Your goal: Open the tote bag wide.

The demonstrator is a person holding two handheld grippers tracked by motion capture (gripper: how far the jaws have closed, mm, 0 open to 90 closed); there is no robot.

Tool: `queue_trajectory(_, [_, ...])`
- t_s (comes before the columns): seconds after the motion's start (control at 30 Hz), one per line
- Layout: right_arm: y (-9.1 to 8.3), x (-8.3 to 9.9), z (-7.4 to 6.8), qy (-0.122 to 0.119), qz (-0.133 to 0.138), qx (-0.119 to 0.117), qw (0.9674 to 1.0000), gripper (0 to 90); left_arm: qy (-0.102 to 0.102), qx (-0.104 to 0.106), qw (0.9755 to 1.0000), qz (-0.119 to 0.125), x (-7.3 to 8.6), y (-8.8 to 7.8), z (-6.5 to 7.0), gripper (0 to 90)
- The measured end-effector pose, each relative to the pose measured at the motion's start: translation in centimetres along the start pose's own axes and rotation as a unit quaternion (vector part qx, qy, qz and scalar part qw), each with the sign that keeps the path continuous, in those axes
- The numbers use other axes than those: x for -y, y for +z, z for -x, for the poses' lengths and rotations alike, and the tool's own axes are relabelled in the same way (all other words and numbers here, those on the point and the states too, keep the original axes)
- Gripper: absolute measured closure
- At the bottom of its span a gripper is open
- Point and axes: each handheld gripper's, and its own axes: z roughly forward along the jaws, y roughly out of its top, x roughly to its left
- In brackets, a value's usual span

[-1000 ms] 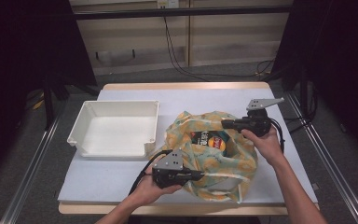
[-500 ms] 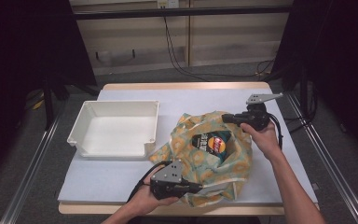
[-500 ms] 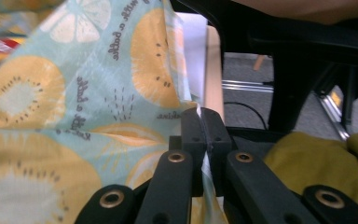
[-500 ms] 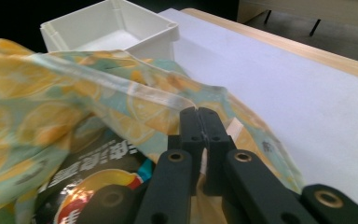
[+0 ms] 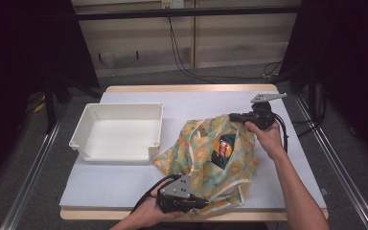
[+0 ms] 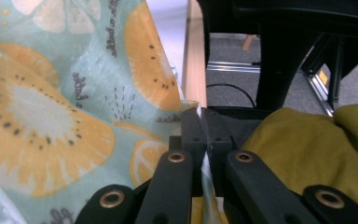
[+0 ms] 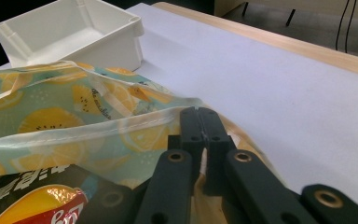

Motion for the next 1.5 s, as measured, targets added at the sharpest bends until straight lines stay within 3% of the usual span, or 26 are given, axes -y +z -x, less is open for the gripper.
queue_trajectory(0.17, [-0.3, -0.2, -0.9, -0.02, -0.003, -0.018, 0.9996, 88.9, -0.01, -0.013, 0.9997, 0.019, -0.3, -0.7, -0.3, 85.9])
queue_trajectory(0.43, [-1.8, -0.6, -2.0, -0.043, -0.004, -0.019, 0.9989, 77.2, -0.006, -0.026, 0.9988, 0.04, -1.1, -2.0, 0.0, 74.1])
queue_trajectory(0.6, [-2.7, -0.9, -2.6, -0.05, 0.001, -0.018, 0.9986, 62.8, -0.008, -0.032, 0.9975, 0.063, -1.5, -2.8, -0.1, 67.7])
queue_trajectory(0.8, [-3.6, -1.2, -3.5, -0.056, 0.012, -0.022, 0.9981, 53.9, -0.004, -0.051, 0.9951, 0.084, -3.0, -3.6, -0.9, 64.8])
queue_trajectory(0.97, [-3.5, -1.3, -4.4, -0.068, 0.006, -0.034, 0.9971, 45.9, -0.007, -0.06, 0.9937, 0.094, -4.7, -2.6, -2.3, 57.7])
queue_trajectory(1.17, [-2.6, -1.2, -4.8, -0.074, 0.001, -0.045, 0.9962, 38.4, 0.003, -0.077, 0.9933, 0.086, -6.3, -1.0, -3.9, 45.9])
queue_trajectory(1.33, [-1.6, -1.0, -4.8, -0.074, -0.018, -0.047, 0.9959, 31.6, 0.001, -0.08, 0.9934, 0.083, -6.5, 0.6, -4.9, 35.4])
queue_trajectory(1.5, [-0.8, -0.7, -4.8, -0.077, -0.036, -0.047, 0.9953, 33.8, 0.012, -0.084, 0.9948, 0.057, -6.4, 1.6, -5.3, 32.3])
